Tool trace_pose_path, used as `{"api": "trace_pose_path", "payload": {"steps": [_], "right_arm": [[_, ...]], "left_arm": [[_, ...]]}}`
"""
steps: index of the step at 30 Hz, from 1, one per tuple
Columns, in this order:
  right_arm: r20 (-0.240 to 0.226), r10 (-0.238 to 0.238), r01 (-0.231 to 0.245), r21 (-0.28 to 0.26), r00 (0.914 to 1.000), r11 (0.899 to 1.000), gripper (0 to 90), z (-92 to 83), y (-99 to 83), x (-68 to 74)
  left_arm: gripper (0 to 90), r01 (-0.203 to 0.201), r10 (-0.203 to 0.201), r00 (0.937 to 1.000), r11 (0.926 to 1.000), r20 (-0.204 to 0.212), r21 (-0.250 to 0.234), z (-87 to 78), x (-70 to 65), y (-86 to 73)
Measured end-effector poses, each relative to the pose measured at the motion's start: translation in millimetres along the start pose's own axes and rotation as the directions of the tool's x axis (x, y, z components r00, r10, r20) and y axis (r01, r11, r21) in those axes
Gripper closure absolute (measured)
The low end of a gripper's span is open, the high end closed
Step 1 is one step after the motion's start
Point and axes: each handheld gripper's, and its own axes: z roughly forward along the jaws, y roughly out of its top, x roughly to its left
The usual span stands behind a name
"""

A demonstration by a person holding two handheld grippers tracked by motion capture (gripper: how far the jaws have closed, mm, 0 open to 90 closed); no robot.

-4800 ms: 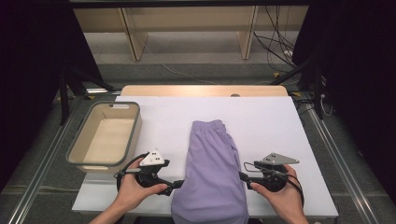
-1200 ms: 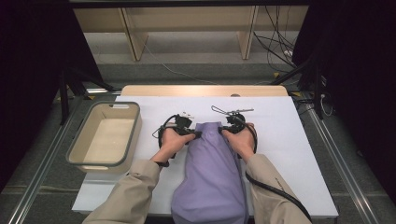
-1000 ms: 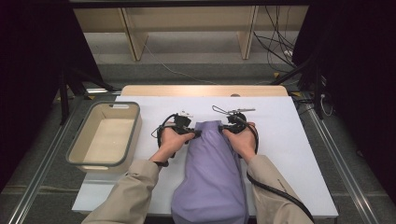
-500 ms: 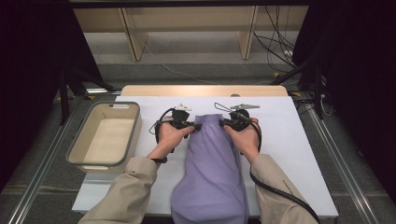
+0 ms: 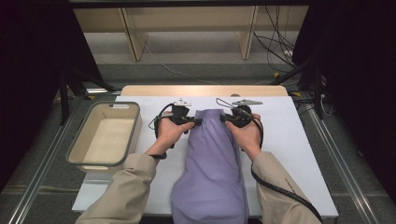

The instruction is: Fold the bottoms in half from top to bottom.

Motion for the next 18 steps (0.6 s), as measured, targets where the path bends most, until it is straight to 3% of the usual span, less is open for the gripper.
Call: {"api": "trace_pose_path", "payload": {"steps": [11,18], "right_arm": [[0.010,-0.018,0.018,-0.032,0.9998,0.999,80.3,-4.6,10.4,3.7],[0.025,-0.032,0.034,-0.064,0.9992,0.997,80.3,-8.5,15.5,4.7]], "left_arm": [[77.7,-0.022,0.022,0.9997,0.9994,-0.009,-0.028,-7.9,-0.2,10.6],[77.7,-0.031,0.030,0.9994,0.9968,-0.017,-0.074,-11.1,-1.7,15.4]]}}
